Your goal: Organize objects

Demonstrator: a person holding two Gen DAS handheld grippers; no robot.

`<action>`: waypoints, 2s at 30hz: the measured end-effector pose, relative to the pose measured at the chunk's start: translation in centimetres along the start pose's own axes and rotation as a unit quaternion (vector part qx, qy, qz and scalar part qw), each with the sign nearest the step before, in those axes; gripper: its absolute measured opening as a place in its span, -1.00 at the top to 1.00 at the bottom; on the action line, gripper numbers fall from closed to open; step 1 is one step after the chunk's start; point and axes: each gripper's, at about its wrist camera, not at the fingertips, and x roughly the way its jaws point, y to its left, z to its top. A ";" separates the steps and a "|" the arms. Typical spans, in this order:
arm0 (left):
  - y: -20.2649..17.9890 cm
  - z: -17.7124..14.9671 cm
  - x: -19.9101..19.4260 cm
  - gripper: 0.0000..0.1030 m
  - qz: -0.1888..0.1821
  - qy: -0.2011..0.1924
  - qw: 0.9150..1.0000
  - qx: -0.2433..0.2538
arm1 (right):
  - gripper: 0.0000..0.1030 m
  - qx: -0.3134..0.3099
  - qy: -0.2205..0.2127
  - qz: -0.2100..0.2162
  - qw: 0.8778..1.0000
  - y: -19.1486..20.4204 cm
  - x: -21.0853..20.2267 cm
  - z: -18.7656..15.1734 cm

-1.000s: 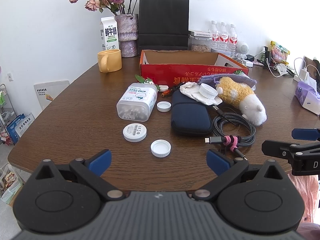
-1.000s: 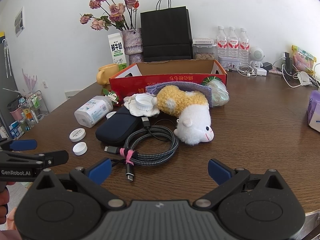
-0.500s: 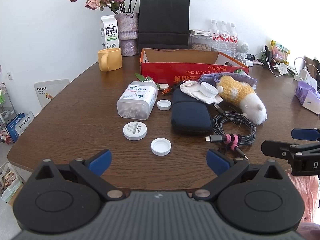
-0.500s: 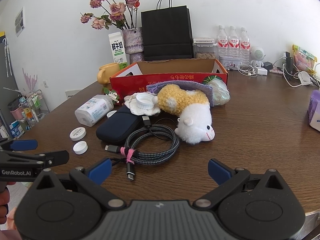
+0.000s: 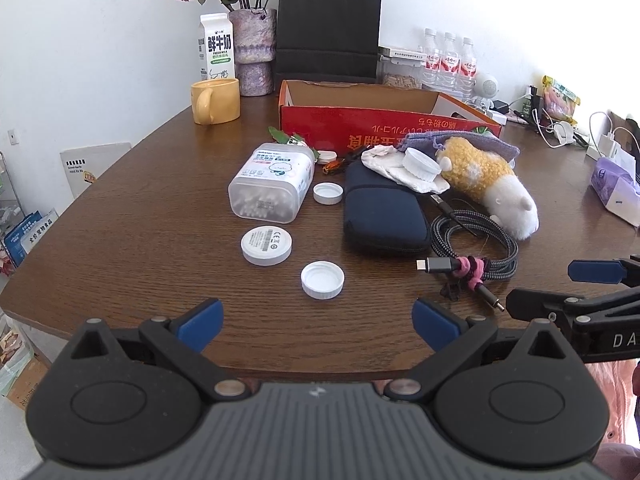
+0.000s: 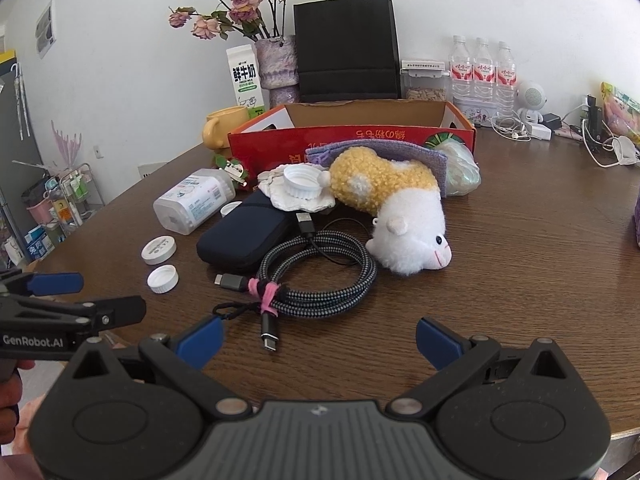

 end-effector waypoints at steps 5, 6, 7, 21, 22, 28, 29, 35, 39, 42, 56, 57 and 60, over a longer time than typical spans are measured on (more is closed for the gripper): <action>0.3 0.0 1.1 -0.89 -0.004 0.008 1.000 -0.005 | -1.00 -0.010 0.005 0.005 1.000 0.4 1.3 0.3; 0.4 0.0 1.3 -0.86 -0.004 0.008 1.000 -0.005 | -1.00 -0.012 0.005 0.004 1.000 0.4 1.5 0.4; 0.4 0.1 1.6 -0.85 -0.004 0.009 1.000 -0.005 | -1.00 -0.013 0.006 0.003 1.000 0.4 1.8 0.5; 0.2 1.0 4.0 -0.12 -0.011 0.016 1.000 0.008 | -0.92 -0.043 -0.011 0.005 0.999 0.6 3.7 2.4; 0.2 1.1 4.1 0.00 -0.010 0.014 1.000 0.011 | -0.88 -0.049 -0.016 0.006 0.999 0.8 3.7 2.6; 0.1 1.4 4.3 0.43 -0.019 0.010 1.000 0.017 | -0.32 -0.080 -0.028 0.009 0.996 1.2 4.9 4.0; 0.1 1.5 4.4 0.43 -0.017 0.010 1.000 0.017 | -0.25 -0.083 -0.028 0.010 0.996 1.3 5.2 4.2; 0.4 1.9 4.8 0.43 -0.011 0.011 1.000 0.014 | 0.17 -0.093 -0.021 0.014 0.995 1.1 7.7 5.5; 0.5 2.2 5.2 0.43 -0.007 0.012 1.000 0.010 | 0.34 -0.085 -0.014 0.021 0.996 0.5 9.1 6.2; 0.5 2.4 5.3 0.43 -0.006 0.013 1.000 0.008 | 0.74 -0.085 -0.005 0.033 0.996 0.1 9.8 6.6; 0.0 2.6 3.4 0.43 -0.013 -0.007 1.000 0.010 | 0.79 -0.045 -0.093 0.069 0.992 -1.4 3.2 8.1; -0.1 2.5 3.1 0.43 -0.013 -0.010 1.000 0.011 | 0.79 -0.045 -0.100 0.068 0.992 -1.4 2.5 8.2; -0.2 2.5 2.2 0.43 -0.013 -0.018 1.000 0.012 | 0.79 -0.047 -0.119 0.074 0.989 -1.2 1.0 8.3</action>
